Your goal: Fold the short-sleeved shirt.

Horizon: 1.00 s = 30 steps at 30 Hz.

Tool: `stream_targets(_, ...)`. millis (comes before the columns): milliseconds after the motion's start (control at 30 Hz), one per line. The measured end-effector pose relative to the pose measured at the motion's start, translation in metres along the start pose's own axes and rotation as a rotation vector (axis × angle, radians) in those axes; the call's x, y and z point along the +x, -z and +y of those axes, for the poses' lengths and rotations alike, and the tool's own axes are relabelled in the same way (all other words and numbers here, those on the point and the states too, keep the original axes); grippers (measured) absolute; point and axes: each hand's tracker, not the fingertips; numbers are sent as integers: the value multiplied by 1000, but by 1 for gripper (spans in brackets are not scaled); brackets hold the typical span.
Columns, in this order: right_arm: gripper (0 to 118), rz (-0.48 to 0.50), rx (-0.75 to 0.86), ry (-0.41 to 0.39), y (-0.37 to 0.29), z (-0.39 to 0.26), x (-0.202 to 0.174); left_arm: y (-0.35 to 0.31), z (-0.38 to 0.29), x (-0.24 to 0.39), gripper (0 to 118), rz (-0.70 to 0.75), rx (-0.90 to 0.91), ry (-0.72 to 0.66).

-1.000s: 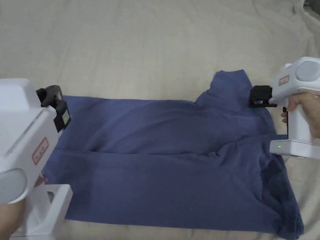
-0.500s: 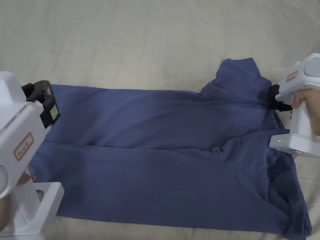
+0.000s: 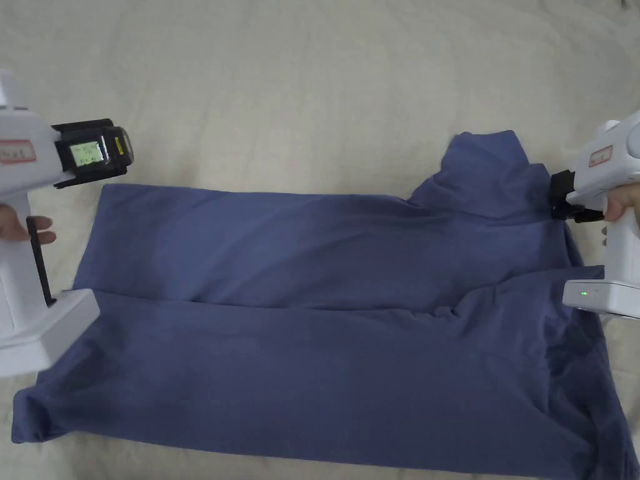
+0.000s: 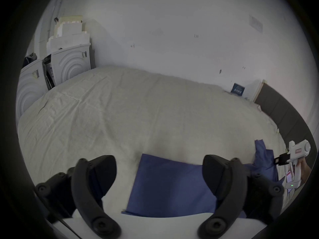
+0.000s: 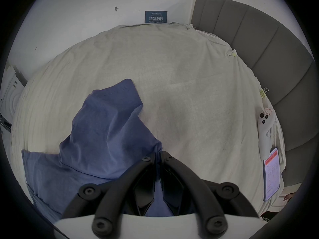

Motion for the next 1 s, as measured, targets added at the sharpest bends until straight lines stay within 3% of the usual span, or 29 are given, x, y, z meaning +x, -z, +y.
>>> stream_targets(133, 4, 4, -1, 8, 1, -1, 2, 44, 19, -4, 116, 0, -181, 47)
stream_targets(267, 4, -5, -6, -7, 4, -2, 0, 81, 25, -2, 115, 30, -252, 66)
stream_targets(400, 4, -9, -7, -18, 3, -4, -3, 113, 23, -2, 108, 70, -365, 127)
stream_targets(533, 4, -15, -8, -28, 5, -5, -4, 129, 15, 0, 90, 88, -417, 166)
stream_targets(600, 4, -14, -9, -30, 6, -6, -5, 128, 12, 0, 74, 87, -432, 164)
stream_targets(633, 4, -16, -9, -30, 6, -7, -5, 129, 11, 0, 53, 81, -446, 167)
stream_targets(667, 4, -18, -8, -28, 7, -7, -5, 128, 9, 2, 19, 71, -447, 172)
stream_targets(733, 4, -16, -8, -28, 8, -8, -5, 126, 4, 5, 1, 43, -438, 161)
stream_targets(833, 4, -14, -4, -29, 7, -10, -6, 123, -1, 11, 0, 58, -411, 212)
stream_targets(1000, 4, -3, 23, -29, -9, -11, -1, 91, 3, 0, 0, 15, -275, 115)
